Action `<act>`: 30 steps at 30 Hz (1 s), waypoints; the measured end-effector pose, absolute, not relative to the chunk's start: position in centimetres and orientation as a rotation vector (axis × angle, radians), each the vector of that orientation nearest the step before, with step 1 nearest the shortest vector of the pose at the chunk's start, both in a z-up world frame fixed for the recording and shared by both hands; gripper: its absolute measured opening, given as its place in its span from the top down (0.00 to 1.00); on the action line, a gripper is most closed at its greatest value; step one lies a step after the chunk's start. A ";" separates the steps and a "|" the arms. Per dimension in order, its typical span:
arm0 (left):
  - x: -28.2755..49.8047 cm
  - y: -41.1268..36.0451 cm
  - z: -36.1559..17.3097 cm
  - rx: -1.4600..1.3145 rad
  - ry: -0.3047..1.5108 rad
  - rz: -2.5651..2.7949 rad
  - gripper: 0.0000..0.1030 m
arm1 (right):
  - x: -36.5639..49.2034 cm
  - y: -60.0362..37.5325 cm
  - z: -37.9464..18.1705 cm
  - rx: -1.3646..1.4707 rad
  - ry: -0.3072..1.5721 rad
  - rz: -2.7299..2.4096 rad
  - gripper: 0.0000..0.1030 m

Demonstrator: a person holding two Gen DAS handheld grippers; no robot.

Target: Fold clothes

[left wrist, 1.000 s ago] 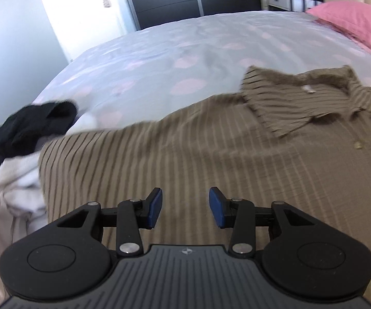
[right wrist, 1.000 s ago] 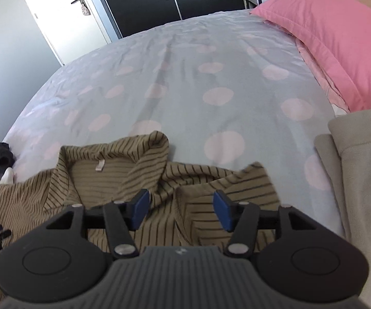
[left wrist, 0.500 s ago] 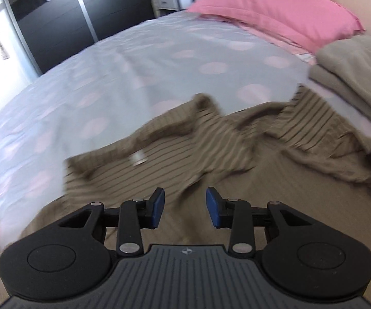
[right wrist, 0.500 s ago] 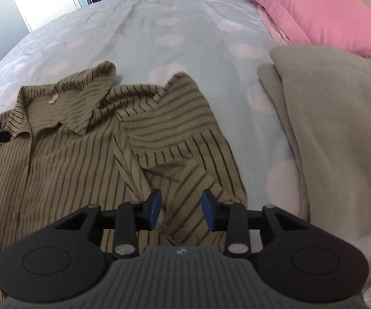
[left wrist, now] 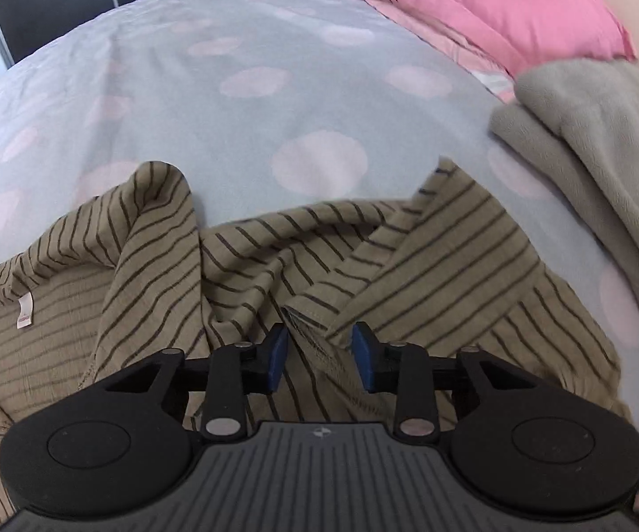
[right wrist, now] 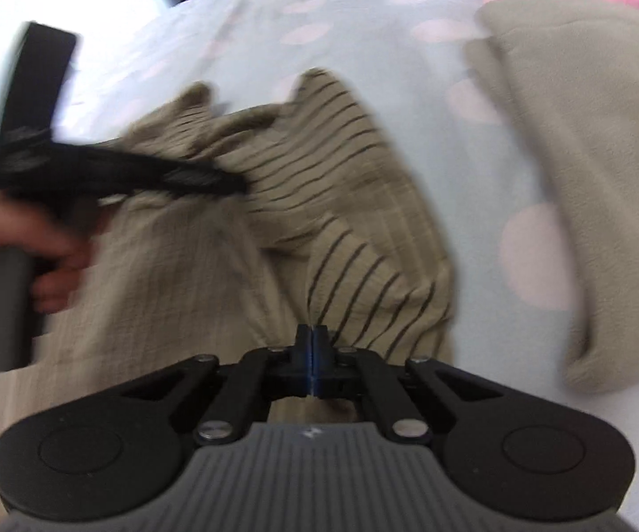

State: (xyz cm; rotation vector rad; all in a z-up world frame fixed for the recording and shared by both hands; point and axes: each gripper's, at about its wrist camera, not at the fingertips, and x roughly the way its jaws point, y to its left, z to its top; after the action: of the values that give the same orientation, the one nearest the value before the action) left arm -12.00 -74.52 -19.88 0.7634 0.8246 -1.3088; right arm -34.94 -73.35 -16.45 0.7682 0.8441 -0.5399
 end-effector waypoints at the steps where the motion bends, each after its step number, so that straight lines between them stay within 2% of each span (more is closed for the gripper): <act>1: -11.9 -74.5 -19.8 0.768 0.814 -1.309 0.71 | -34.6 -72.9 -16.4 0.768 0.854 -0.505 1.00; 2: -11.7 -74.5 -19.7 0.773 0.803 -1.309 0.71 | -34.2 -72.5 -16.4 0.754 0.870 -0.482 0.99; 4: -11.5 -74.4 -19.5 0.783 0.782 -1.308 0.71 | -33.6 -71.8 -16.2 0.727 0.898 -0.447 0.93; 8: -10.1 -74.2 -19.1 0.738 0.784 -1.359 0.68 | -33.8 -72.1 -13.7 0.691 0.887 -0.461 0.68; 9: -10.0 -74.3 -19.1 0.741 0.780 -1.373 0.61 | -33.9 -72.6 -12.7 0.670 0.881 -0.491 0.68; 10: -10.0 -74.5 -19.3 0.754 0.769 -1.390 0.57 | -33.8 -73.3 -11.6 0.633 0.887 -0.539 0.68; 13: -10.3 -75.0 -20.1 0.779 0.757 -1.430 0.56 | -32.3 -77.0 -9.9 0.583 0.917 -0.663 0.68; 14: -10.3 -75.1 -20.3 0.777 0.766 -1.441 0.57 | -31.7 -78.5 -9.6 0.582 0.926 -0.695 0.68; 17: -10.4 -75.5 -20.7 0.774 0.791 -1.483 0.77 | -29.2 -82.9 -9.3 0.594 0.958 -0.749 0.68; 21: -10.3 -77.3 -20.1 0.837 0.874 -1.504 0.95 | -25.1 -87.3 -9.4 0.587 1.023 -0.782 0.66; 23: -10.4 -77.8 -20.1 0.867 0.895 -1.504 0.96 | -23.2 -89.0 -9.7 0.579 1.029 -0.800 0.65; 26: -10.3 -77.6 -20.3 0.865 0.880 -1.520 0.97 | -20.0 -90.5 -11.4 0.570 1.085 -0.793 0.58; 28: -10.0 -77.1 -20.6 0.839 0.870 -1.543 0.97 | -18.7 -90.9 -12.9 0.577 1.125 -0.811 0.58; 30: -9.6 -76.7 -20.8 0.807 0.872 -1.561 0.97 | -18.0 -91.3 -14.1 0.603 1.171 -0.806 0.63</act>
State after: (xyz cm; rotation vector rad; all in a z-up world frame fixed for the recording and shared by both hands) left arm -9.58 -76.74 -20.79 0.8068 0.8725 -1.5610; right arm -18.03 -91.26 -14.12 0.6031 1.1713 -0.8061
